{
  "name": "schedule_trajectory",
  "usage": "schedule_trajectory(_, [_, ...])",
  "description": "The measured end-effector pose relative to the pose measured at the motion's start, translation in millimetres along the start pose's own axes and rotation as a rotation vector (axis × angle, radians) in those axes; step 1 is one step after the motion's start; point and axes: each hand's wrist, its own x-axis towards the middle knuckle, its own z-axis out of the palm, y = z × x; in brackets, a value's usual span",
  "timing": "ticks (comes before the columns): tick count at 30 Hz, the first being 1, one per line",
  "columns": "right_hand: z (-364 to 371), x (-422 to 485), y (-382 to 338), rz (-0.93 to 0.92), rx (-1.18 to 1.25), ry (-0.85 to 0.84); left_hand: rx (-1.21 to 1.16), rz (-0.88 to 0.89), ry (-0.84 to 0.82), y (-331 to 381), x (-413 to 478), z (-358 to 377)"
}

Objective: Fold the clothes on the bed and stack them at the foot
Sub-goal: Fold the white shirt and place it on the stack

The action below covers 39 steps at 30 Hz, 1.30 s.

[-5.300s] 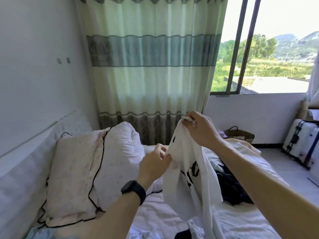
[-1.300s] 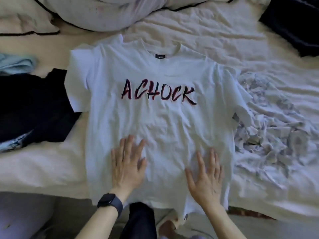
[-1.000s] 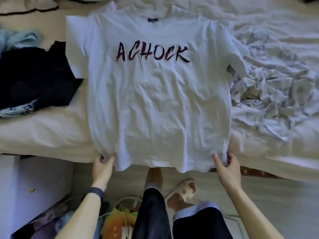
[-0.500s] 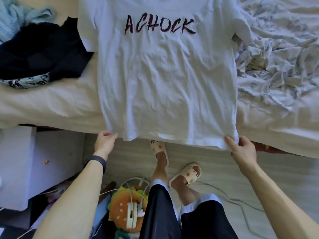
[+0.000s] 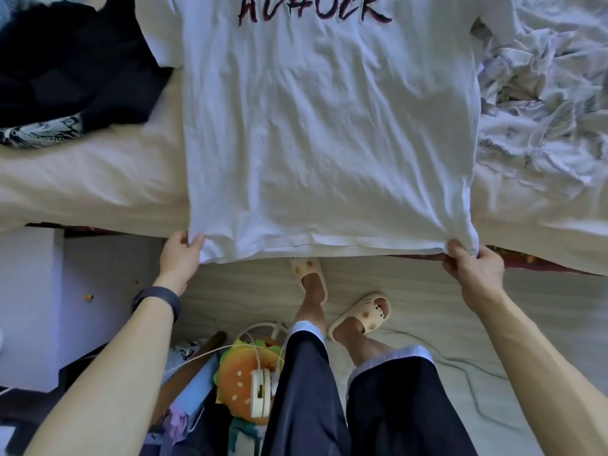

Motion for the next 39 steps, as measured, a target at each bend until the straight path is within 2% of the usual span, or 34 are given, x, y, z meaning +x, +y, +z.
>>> schedule_trajectory(2, [-12,-9,-11,-0.053,0.078,0.019,-0.009,0.061,0.036,-9,-10,-21])
schedule_trajectory(5, [-20,-19,-7,-0.047,0.047,0.015,-0.038,0.072,0.055,-18,-16,-34])
schedule_trajectory(8, [-7,-16,11,0.048,0.037,-0.006,-0.045,-0.003,0.042,-18,-13,-12])
schedule_trajectory(12, [19,-4,24,0.126,0.171,0.106,-0.168,-0.182,0.149,-15,-14,31])
schedule_trajectory(15, [24,-1,31,0.212,0.302,0.120,-0.403,-0.360,0.188,-9,-18,52])
schedule_trajectory(17, [25,2,32,0.273,0.361,0.087,-0.650,-0.511,0.101,-5,-20,63])
schedule_trajectory(19, [27,3,32,0.291,0.371,0.051,-0.798,-0.579,-0.013,-3,-20,72])
schedule_trajectory(22, [31,5,40,0.315,0.360,0.050,-0.898,-0.613,-0.157,-3,-15,84])
schedule_trajectory(25, [32,5,48,0.303,0.346,0.063,-0.973,-0.667,-0.190,-5,-7,93])
schedule_trajectory(30, [34,10,46,0.244,0.348,0.112,-1.097,-0.673,-0.161,-9,4,94])
schedule_trajectory(39, [21,-9,32,0.242,0.482,0.127,-1.313,-0.589,0.019,-10,-31,73])
